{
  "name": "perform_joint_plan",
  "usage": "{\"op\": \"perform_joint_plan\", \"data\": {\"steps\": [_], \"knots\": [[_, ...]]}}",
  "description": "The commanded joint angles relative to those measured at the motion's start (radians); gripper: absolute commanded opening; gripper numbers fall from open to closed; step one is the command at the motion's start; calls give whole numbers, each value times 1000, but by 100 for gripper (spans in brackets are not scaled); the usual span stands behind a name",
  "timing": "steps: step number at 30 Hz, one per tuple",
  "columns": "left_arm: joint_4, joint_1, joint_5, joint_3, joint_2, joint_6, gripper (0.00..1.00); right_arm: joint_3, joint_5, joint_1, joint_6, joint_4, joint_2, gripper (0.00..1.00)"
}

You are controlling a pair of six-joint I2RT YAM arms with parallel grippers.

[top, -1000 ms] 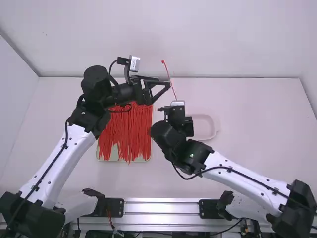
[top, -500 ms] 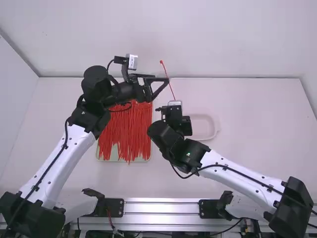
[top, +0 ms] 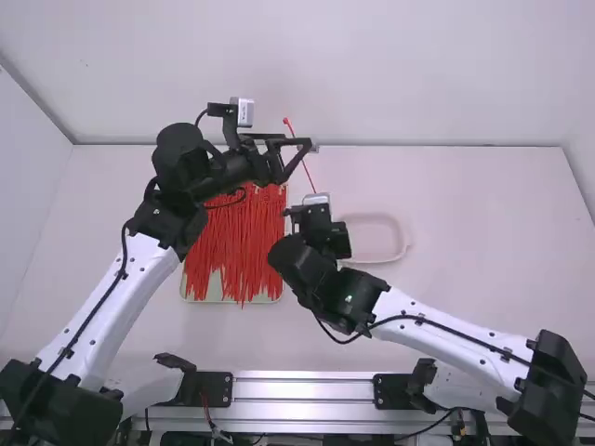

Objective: Fasten the cable tie

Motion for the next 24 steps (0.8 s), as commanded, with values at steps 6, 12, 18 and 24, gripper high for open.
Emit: {"op": "perform_joint_plan", "data": {"steps": [6, 12, 18, 24], "knots": [[7, -10, -6, 23, -4, 26, 31, 34, 16, 11, -5, -7, -4, 0], [6, -8, -6, 23, -4, 26, 1, 34, 16, 20, -5, -23, -4, 0], [6, -7, -6, 23, -4, 35, 1, 34, 16, 27, -11, -37, -4, 17], [-29, 43, -6, 23, -4, 73, 1, 34, -1, 80, -103, -35, -5, 58]]}}
